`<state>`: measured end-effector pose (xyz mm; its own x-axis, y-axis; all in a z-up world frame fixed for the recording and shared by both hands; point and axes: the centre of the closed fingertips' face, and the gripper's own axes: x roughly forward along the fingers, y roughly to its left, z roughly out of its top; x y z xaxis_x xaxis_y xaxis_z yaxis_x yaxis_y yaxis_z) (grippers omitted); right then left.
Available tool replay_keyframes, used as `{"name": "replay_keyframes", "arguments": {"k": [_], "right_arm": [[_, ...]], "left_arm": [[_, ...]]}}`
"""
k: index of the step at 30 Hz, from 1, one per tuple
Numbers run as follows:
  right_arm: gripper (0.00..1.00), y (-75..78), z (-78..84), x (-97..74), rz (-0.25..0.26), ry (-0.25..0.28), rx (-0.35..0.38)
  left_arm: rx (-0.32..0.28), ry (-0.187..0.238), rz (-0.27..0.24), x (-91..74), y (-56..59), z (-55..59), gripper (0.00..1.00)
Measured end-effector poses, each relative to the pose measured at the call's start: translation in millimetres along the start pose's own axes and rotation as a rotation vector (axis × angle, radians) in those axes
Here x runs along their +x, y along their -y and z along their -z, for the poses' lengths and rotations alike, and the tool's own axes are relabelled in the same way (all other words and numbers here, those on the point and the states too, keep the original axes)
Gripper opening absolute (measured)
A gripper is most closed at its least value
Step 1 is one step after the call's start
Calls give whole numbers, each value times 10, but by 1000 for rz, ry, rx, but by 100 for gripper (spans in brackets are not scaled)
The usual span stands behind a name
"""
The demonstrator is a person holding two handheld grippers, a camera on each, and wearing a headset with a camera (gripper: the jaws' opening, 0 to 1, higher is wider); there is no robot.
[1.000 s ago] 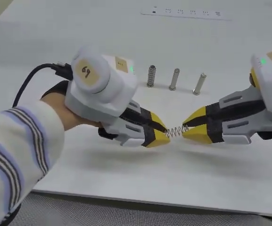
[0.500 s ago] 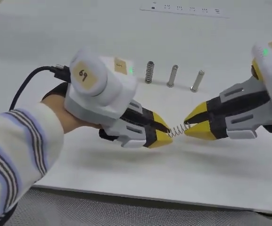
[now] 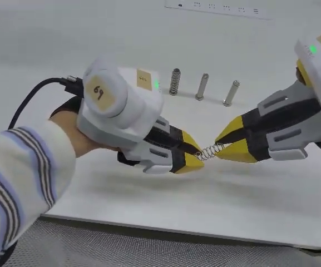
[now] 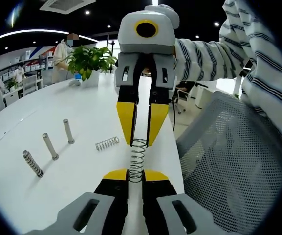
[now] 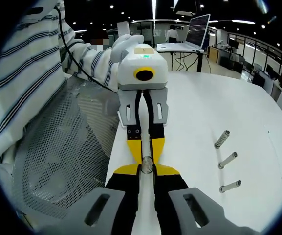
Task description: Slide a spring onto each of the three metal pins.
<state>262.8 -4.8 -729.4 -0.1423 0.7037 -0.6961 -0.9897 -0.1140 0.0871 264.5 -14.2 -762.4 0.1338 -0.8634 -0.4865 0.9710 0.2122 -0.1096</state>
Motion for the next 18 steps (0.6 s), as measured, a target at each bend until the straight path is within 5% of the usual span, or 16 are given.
{"name": "replay_keyframes", "arguments": {"k": [13,18], "right_arm": [[7,-16,-27,-55,3,-131,-84],[7,-45,-49,-75,2,-172,-95]], "left_arm": [[75,35,9,45,19,-110,2],[56,45,17,61,32,-141,2]]}}
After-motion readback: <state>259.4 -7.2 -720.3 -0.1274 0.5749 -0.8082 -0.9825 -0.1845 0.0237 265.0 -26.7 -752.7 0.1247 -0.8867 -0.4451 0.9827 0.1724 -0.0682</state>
